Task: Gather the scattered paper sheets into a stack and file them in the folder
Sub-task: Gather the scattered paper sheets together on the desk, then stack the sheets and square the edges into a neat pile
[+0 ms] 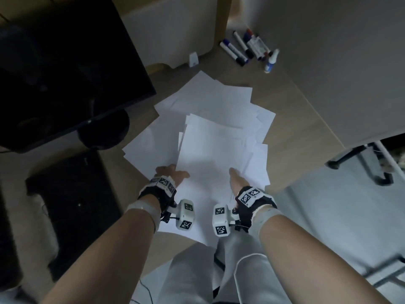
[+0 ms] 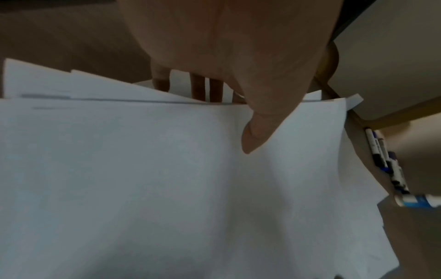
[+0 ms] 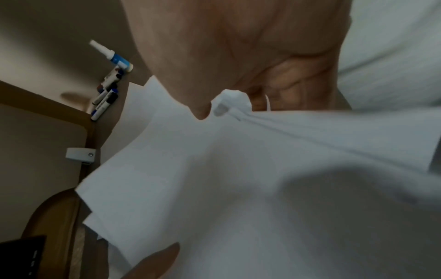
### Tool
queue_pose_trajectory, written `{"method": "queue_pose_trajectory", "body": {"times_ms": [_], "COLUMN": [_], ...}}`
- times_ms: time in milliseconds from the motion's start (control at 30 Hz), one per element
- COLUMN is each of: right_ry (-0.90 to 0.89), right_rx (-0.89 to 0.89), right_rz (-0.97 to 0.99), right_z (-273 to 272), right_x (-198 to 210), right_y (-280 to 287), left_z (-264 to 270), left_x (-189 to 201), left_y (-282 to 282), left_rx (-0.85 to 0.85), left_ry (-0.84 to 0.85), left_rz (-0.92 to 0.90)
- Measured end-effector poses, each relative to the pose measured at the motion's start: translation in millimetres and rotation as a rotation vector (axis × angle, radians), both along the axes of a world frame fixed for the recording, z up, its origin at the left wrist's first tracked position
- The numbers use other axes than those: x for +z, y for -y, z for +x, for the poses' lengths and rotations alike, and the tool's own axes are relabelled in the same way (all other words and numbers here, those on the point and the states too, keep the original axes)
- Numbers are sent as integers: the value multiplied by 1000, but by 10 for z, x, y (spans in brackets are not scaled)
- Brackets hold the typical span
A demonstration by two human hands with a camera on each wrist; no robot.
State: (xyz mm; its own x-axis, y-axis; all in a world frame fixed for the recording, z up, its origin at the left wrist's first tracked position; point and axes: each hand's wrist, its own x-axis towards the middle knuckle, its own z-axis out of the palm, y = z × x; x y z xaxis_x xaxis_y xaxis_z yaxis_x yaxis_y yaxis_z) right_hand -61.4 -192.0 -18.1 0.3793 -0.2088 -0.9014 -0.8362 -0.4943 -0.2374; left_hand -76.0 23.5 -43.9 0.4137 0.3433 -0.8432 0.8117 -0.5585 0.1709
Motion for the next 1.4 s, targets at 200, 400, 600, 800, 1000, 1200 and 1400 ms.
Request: {"method": "queue_pose_trajectory", "body": {"times_ms": [200,400,600,800,1000,1200,1400], "right_ry": [-42,2,41,165,201,362,445], "right_rx": [39,74,-26,1,125,71,139], "right_rz": [44,-54,63,102,128,345,405], "right_z": [-128,-34,56,117,259,371,806], "right_x": [-17,80,-14,-67,-45,145,518], "right_y": [-89,-218,-167,-219,-151,35,263], "left_z": [-147,-247,-196,-132,-57,128,369], "left_x": [-168,-118,-89,-6,-12,79,347], "left_y": [-56,-86,-138,-16,-22,24,180], "left_rx": [139,43,151,293,407,554,671], "left_ry": [63,84,73,114,53,146,480], "left_rz": [-135,-13,-82,2,-76,-68,-178]}}
